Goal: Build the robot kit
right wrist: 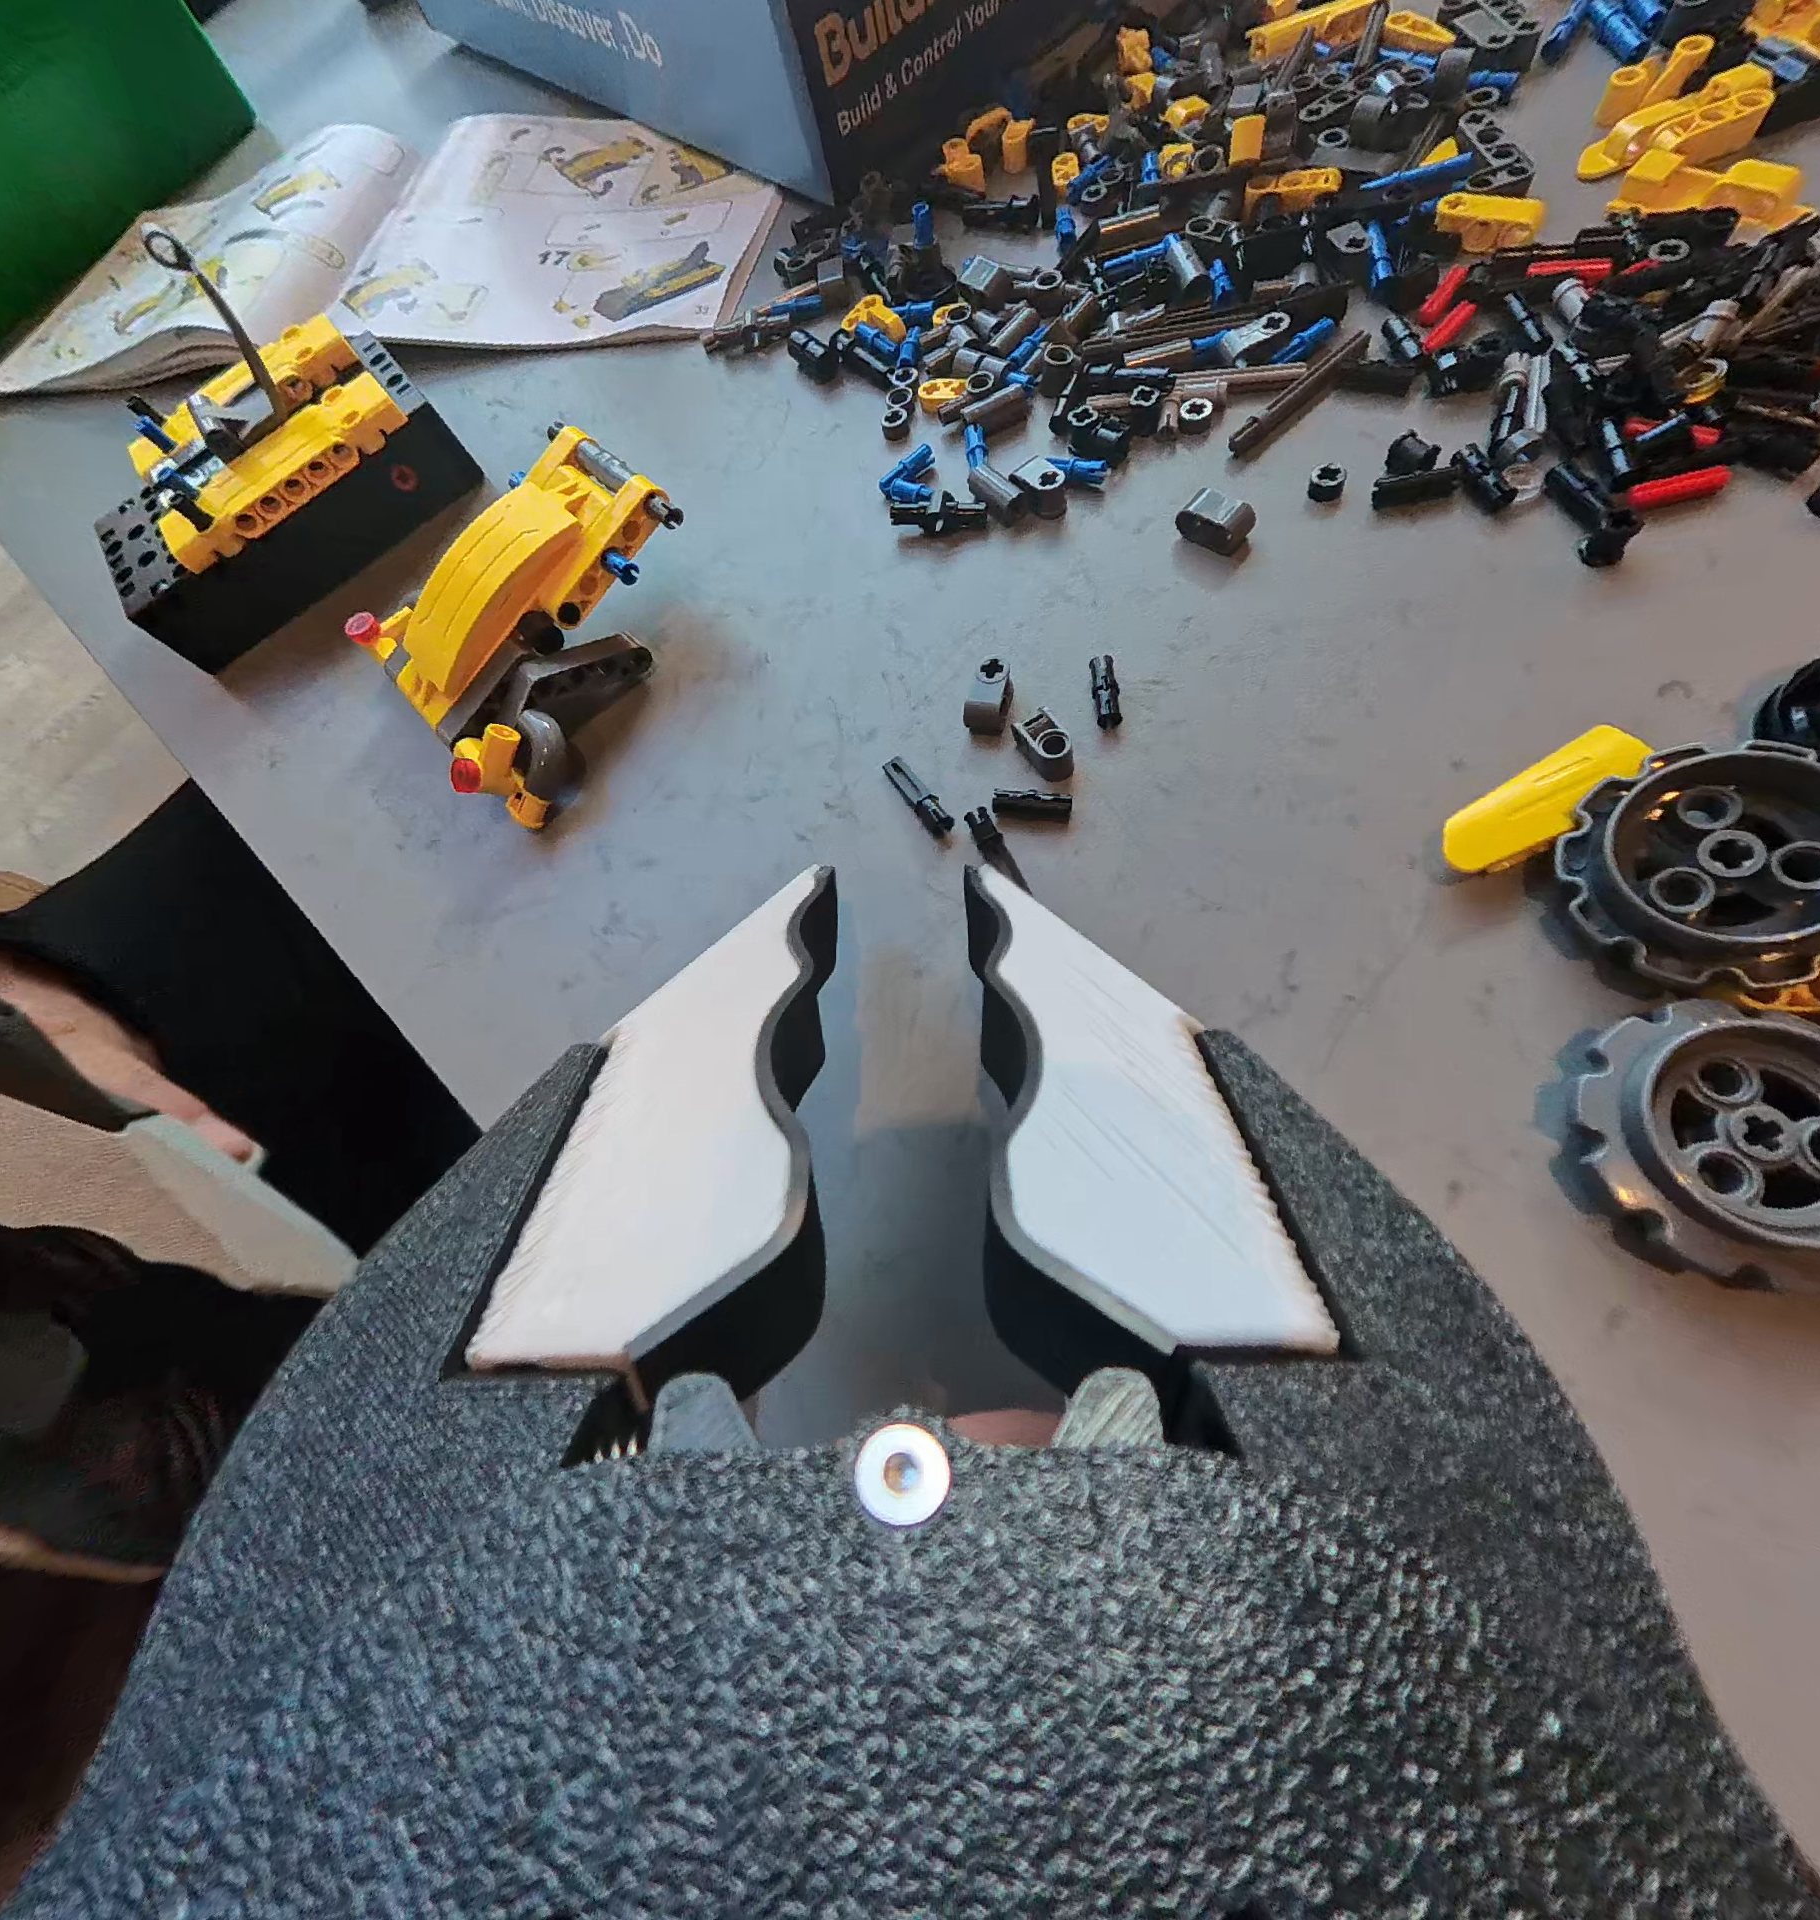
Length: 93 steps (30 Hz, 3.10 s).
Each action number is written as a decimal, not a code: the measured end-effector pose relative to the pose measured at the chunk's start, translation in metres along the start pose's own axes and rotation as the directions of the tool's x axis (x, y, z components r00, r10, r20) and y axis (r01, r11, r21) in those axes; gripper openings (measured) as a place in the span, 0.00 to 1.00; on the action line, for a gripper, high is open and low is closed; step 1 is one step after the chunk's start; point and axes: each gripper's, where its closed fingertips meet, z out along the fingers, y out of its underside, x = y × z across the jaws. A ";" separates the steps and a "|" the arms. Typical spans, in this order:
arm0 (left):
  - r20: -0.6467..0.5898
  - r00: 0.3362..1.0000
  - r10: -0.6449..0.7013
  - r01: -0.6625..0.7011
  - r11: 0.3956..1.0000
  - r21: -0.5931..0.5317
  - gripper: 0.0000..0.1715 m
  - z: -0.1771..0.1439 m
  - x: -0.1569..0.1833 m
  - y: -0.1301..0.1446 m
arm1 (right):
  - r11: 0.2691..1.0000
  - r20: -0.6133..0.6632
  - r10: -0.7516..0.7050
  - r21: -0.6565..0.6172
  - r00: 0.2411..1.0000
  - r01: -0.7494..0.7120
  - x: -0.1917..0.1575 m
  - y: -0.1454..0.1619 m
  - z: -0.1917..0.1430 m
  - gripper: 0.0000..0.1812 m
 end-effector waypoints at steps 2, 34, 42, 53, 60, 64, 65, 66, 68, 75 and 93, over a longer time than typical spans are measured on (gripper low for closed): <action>0.004 1.000 -0.028 0.028 0.999 0.035 0.40 -0.006 -0.004 -0.012 | 1.000 0.001 -0.013 -0.010 1.000 0.013 -0.001 0.001 0.001 0.12; 0.549 0.723 -0.419 0.458 0.886 0.072 0.37 -0.092 -0.158 0.000 | 0.999 0.063 -0.039 -0.024 0.997 0.041 -0.010 0.004 0.002 0.13; 0.287 0.823 -0.490 0.492 0.868 0.072 0.44 -0.064 -0.109 -0.023 | 0.999 0.071 -0.028 -0.019 0.997 0.029 -0.010 0.003 0.002 0.12; 0.193 0.847 -0.496 0.464 0.866 0.188 0.39 -0.070 -0.085 -0.022 | 1.000 0.076 -0.003 -0.011 0.997 0.004 -0.009 0.002 0.001 0.12; 0.131 0.914 -0.385 0.341 0.901 0.269 0.39 -0.061 -0.061 -0.022 | 1.000 0.102 0.030 -0.006 0.994 -0.030 -0.009 0.000 0.001 0.13; 0.138 0.919 -0.369 0.320 0.903 0.286 0.37 -0.056 -0.061 -0.017 | 0.997 0.123 0.049 0.046 0.991 -0.055 -0.011 -0.006 -0.003 0.13; 0.150 0.924 -0.352 0.300 0.910 0.287 0.37 -0.056 -0.062 -0.017 | 0.996 0.145 0.039 0.073 0.989 -0.050 -0.017 -0.010 -0.006 0.13; 0.157 0.928 -0.338 0.284 0.914 0.289 0.36 -0.056 -0.063 -0.017 | 0.995 0.184 0.025 0.087 0.983 -0.042 -0.028 -0.013 -0.007 0.13; 0.164 0.927 -0.336 0.282 0.916 0.285 0.35 -0.056 -0.066 -0.014 | 0.998 0.248 -0.031 0.066 0.968 0.015 -0.052 -0.011 -0.005 0.16; 0.166 0.913 -0.371 0.317 0.906 0.281 0.33 -0.056 -0.075 -0.007 | 0.967 0.222 -0.251 0.018 0.942 0.253 -0.083 -0.002 0.011 0.12; 0.264 0.911 -0.318 0.252 0.933 0.256 0.27 -0.055 -0.081 -0.004 | 0.985 0.216 -0.170 -0.004 0.962 0.175 -0.065 0.004 0.013 0.17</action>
